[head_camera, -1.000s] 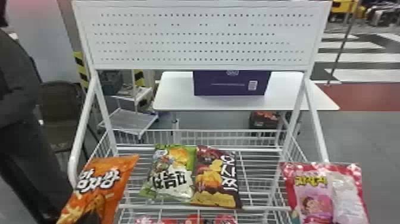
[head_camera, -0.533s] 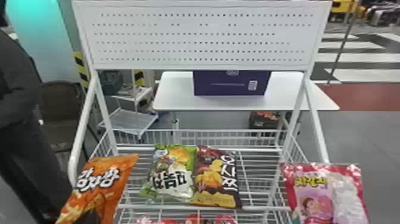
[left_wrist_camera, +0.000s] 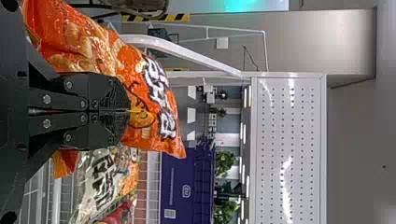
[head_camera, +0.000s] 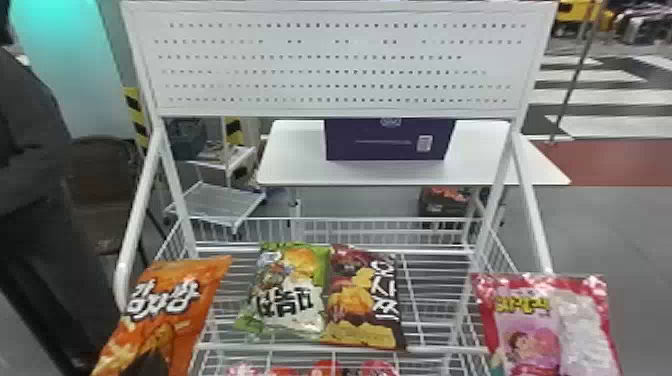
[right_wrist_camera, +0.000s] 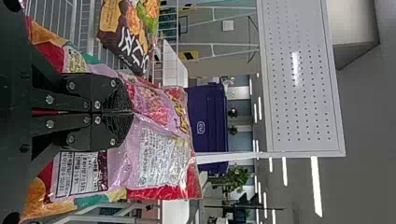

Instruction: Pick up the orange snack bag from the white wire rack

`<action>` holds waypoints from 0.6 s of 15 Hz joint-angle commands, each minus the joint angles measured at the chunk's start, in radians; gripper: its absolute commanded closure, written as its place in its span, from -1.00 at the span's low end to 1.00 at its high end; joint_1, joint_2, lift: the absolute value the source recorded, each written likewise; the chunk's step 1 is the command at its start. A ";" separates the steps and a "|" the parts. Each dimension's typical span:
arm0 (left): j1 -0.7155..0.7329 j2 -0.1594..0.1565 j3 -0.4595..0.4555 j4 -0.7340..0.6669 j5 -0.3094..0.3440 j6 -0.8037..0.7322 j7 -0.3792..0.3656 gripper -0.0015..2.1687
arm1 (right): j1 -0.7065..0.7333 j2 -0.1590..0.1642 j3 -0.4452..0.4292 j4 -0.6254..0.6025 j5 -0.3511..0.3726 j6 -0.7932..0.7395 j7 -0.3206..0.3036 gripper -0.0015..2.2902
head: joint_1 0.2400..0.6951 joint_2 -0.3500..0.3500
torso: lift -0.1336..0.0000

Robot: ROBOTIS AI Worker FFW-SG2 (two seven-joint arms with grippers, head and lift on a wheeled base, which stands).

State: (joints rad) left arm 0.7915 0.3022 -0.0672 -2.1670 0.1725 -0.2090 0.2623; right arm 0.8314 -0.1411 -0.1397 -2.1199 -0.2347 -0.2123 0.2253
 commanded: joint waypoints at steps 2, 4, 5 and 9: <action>-0.003 -0.002 0.001 0.006 0.002 0.000 0.000 0.76 | 0.000 -0.002 -0.001 0.000 0.000 0.000 0.000 0.96 | 0.14 0.00 | 1.00; -0.003 -0.002 0.003 0.007 0.007 0.003 -0.002 0.76 | 0.000 -0.002 -0.003 0.000 0.000 0.000 0.000 0.96 | 0.14 0.00 | 1.00; -0.003 -0.002 0.003 0.007 0.012 0.000 -0.003 0.76 | 0.000 -0.002 -0.003 -0.002 0.000 0.000 0.000 0.96 | 0.14 0.00 | 1.00; -0.001 -0.002 0.003 -0.001 0.012 0.003 -0.003 0.76 | 0.000 -0.002 -0.004 -0.003 0.000 0.000 0.000 0.96 | 0.14 0.00 | 1.00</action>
State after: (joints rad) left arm 0.7892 0.3006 -0.0647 -2.1658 0.1840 -0.2079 0.2592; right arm 0.8309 -0.1427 -0.1429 -2.1229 -0.2347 -0.2126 0.2254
